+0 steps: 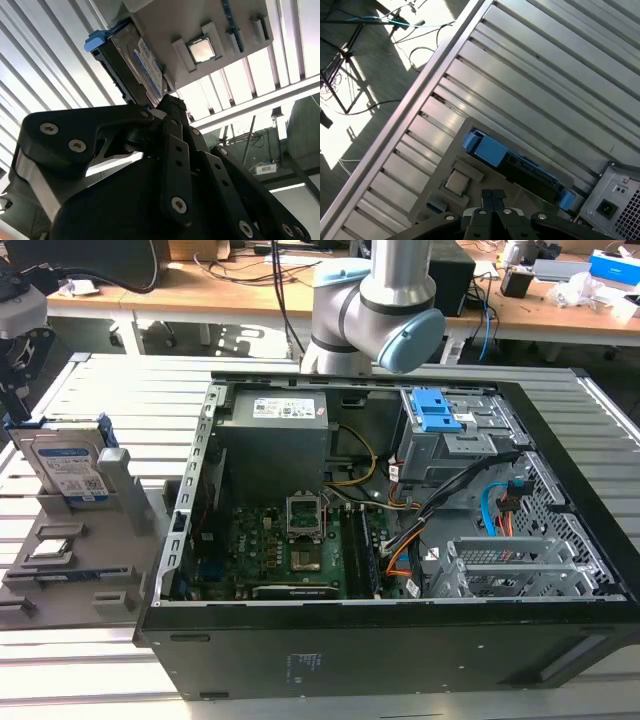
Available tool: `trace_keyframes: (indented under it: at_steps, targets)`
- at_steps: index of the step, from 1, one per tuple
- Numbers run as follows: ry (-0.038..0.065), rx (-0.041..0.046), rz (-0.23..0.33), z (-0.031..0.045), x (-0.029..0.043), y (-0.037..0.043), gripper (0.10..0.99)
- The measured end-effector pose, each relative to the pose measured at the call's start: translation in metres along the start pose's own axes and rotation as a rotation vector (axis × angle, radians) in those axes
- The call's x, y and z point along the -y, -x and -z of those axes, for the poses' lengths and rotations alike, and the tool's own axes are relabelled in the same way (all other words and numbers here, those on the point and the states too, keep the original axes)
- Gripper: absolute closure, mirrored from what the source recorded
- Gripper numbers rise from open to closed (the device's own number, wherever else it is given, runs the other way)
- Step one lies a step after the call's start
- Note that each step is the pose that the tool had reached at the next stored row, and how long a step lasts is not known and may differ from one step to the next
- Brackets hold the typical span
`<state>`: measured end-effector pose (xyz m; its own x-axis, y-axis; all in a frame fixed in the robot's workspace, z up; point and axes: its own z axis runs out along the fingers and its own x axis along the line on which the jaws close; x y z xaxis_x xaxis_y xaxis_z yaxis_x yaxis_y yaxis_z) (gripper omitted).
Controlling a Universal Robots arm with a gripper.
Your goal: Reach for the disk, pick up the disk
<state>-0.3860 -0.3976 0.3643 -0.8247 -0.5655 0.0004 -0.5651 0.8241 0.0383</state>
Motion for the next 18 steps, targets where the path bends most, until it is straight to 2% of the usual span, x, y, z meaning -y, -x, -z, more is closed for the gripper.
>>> trace_keyframes:
  at_steps: [5,10,18]
  targets:
    - [0.0,-0.0047,0.124,0.0,0.0,0.0,0.98]
    - [0.0,-0.0084,0.217,0.0,0.0,0.0,0.98]
    - [0.0,-0.0126,0.327,0.0,0.0,0.0,0.98]
